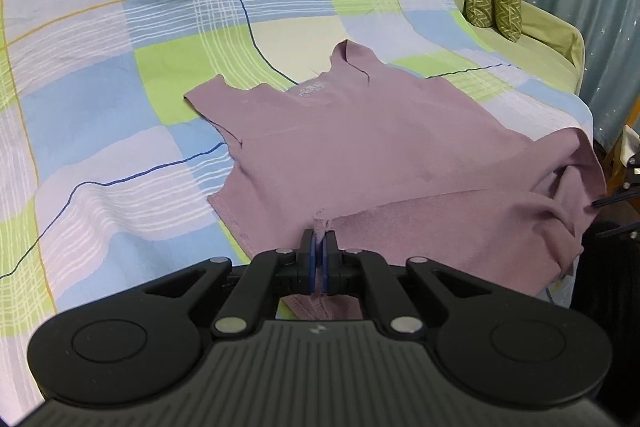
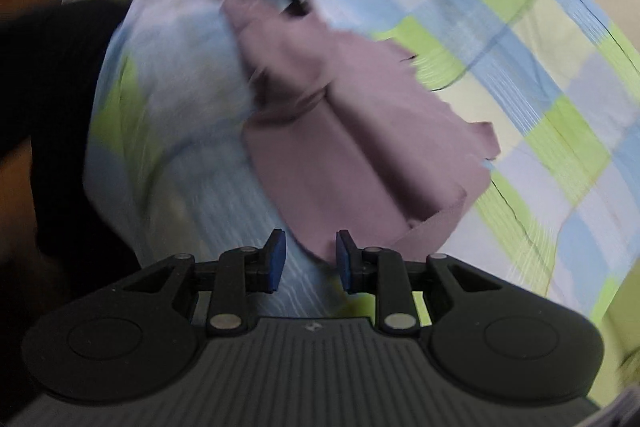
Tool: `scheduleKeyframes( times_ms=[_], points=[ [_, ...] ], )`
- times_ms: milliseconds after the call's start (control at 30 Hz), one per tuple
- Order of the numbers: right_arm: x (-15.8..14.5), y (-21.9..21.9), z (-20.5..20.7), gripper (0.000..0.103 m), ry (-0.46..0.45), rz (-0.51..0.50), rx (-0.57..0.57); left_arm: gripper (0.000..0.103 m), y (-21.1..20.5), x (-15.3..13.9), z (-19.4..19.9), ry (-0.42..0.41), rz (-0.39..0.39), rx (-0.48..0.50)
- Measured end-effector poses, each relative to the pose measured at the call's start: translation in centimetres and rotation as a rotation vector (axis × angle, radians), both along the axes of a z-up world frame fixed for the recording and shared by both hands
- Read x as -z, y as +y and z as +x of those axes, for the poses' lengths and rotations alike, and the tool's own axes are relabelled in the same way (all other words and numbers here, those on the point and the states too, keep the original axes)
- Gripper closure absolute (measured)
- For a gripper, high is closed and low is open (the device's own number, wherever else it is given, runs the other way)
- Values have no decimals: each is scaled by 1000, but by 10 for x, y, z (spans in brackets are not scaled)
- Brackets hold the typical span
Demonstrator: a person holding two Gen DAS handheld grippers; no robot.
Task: Fold clothes
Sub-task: 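Fold the sleeve across the shirt body with the right gripper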
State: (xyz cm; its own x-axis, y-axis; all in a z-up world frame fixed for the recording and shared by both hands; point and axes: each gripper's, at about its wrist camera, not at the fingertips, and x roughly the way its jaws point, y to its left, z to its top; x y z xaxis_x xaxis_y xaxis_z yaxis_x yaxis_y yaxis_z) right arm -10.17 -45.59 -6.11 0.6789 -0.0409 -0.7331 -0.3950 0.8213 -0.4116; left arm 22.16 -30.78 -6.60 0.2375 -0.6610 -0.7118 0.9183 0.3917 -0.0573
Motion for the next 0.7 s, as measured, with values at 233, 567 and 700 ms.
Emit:
scheduleKeyframes(
  times_ms=[233, 567, 700],
  points=[
    [25, 9, 10, 81, 44, -251, -164, 102, -2, 1, 4, 7, 4, 1],
    [26, 10, 7, 103, 27, -342, -165, 102, -4, -1, 0, -1, -14, 9],
    [1, -6, 13, 103, 12, -104, -64, 102, 1, -10, -5, -17, -26, 24]
  ],
)
